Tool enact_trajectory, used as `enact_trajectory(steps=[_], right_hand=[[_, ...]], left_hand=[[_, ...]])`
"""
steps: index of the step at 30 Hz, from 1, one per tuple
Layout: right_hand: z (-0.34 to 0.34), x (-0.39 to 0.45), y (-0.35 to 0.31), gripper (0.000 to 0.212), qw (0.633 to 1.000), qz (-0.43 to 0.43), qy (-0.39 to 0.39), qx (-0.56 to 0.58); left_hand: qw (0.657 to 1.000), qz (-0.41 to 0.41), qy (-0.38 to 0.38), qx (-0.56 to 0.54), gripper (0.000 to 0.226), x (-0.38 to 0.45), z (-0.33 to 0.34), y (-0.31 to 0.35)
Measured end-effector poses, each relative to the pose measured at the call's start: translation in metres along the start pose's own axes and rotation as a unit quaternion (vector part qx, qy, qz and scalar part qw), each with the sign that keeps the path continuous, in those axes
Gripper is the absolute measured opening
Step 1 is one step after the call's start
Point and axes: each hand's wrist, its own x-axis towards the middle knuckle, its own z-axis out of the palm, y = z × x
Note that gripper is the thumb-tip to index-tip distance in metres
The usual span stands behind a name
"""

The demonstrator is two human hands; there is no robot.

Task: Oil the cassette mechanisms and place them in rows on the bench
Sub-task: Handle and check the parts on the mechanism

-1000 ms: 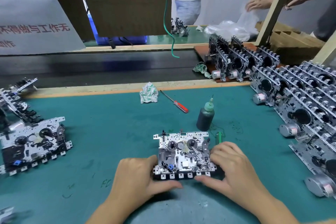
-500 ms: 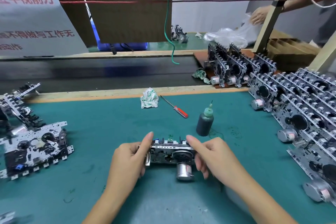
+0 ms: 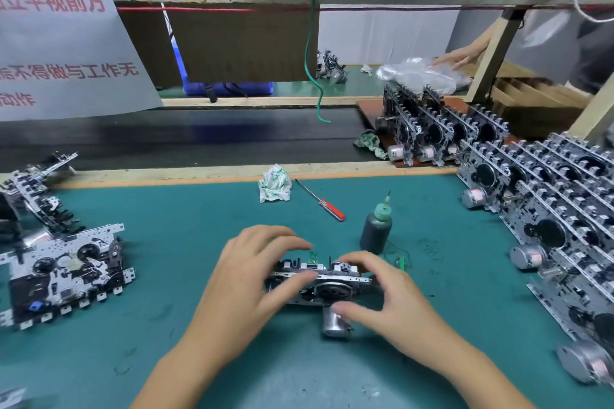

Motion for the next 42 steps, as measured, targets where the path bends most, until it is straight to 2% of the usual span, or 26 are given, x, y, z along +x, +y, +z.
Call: enact_trajectory(steps=[2, 5, 10, 16, 26, 28, 30, 32, 34, 38, 42], right_hand=[[0.005, 0.002, 0.002, 0.029, 0.998, -0.001, 0.023, 0.062], [0.005, 0.005, 0.002, 0.028, 0.994, -0.003, 0.02, 0.112], [0.009, 0.007, 0.004, 0.026, 0.99, -0.006, 0.039, 0.133], [0.008, 0.008, 0.006, 0.028, 0.991, -0.003, 0.036, 0.129], [0.009, 0.008, 0.004, 0.028, 0.991, -0.016, 0.048, 0.122], [0.011, 0.006, 0.004, 0.03, 0.994, -0.026, 0.059, 0.085], [0.012, 0.002, 0.003, 0.036, 0.997, -0.031, 0.073, -0.021], [0.011, -0.004, 0.004, 0.041, 0.981, -0.035, 0.109, -0.156], [0.01, -0.01, 0.005, 0.046, 0.956, -0.063, 0.156, -0.242], [0.012, -0.015, 0.008, 0.04, 0.923, -0.121, 0.164, -0.327], [0.007, -0.014, 0.01, 0.04, 0.924, -0.121, 0.146, -0.331]], left_hand=[[0.997, 0.052, -0.05, -0.007, 0.037, 0.007, 0.002, 0.002], [0.995, 0.084, -0.058, -0.013, 0.033, 0.011, 0.008, 0.002], [0.996, 0.069, -0.025, -0.046, 0.03, 0.01, 0.014, 0.001], [0.993, 0.043, -0.019, -0.104, 0.029, 0.009, 0.018, 0.0], [0.996, 0.042, -0.011, -0.083, 0.03, 0.01, 0.02, 0.001], [0.997, 0.042, -0.008, -0.071, 0.029, 0.01, 0.02, 0.0], [0.997, 0.04, -0.007, -0.065, 0.029, 0.009, 0.02, 0.0], [0.997, 0.039, -0.007, -0.066, 0.028, 0.008, 0.02, 0.0], [0.997, 0.039, -0.006, -0.07, 0.027, 0.008, 0.02, 0.0], [0.996, 0.036, -0.003, -0.083, 0.024, 0.01, 0.02, 0.0], [0.996, 0.037, -0.003, -0.081, 0.024, 0.009, 0.021, 0.0]])
